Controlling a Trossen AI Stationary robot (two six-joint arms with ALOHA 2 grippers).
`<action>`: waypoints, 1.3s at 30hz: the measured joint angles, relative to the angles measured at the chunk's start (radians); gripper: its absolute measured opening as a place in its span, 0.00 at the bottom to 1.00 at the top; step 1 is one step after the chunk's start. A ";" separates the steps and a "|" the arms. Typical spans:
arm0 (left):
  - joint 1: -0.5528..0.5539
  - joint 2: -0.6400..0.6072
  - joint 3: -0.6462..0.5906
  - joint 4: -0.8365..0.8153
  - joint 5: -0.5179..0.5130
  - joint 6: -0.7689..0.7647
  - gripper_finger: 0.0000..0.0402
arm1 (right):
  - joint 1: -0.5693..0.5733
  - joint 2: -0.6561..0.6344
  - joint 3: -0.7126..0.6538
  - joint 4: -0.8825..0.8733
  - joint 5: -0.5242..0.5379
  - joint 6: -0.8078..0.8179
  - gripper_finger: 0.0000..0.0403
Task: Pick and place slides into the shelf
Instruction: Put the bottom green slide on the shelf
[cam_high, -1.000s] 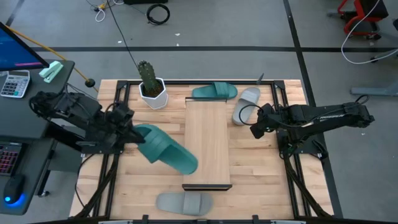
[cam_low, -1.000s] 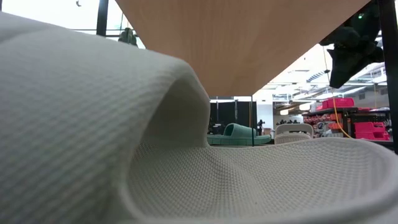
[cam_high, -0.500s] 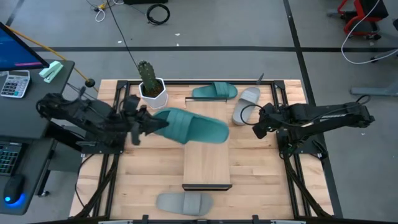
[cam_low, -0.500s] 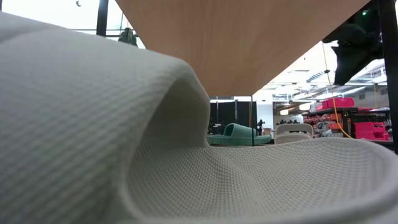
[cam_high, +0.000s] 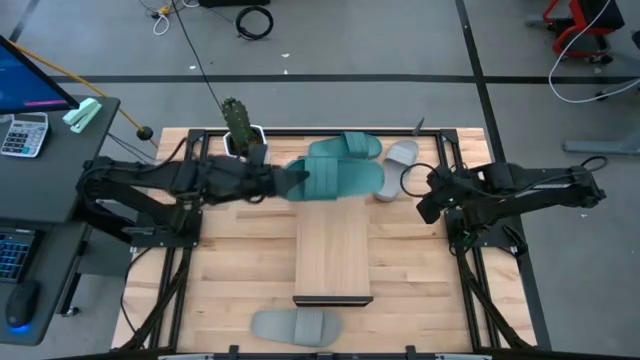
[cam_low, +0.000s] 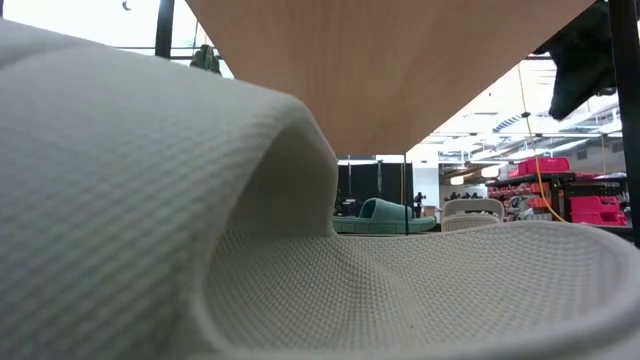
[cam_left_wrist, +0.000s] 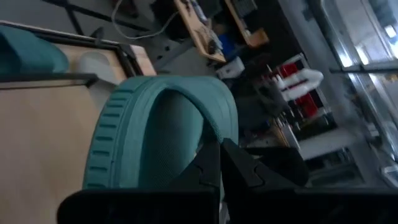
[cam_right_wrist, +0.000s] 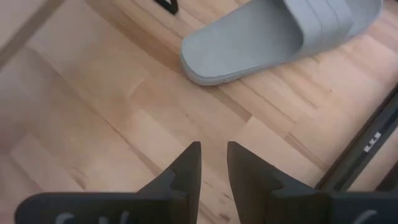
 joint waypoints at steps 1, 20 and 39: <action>0.020 0.005 0.000 -0.001 0.021 -0.006 0.01 | 0.007 -0.014 0.000 -0.005 0.002 -0.004 0.21; 0.255 0.118 0.000 -0.051 0.348 -0.076 0.01 | 0.059 -0.133 0.000 -0.013 0.137 -0.033 0.20; 0.309 0.153 0.000 -0.211 0.399 -0.001 0.01 | 0.059 -0.131 0.000 -0.014 0.151 -0.029 0.20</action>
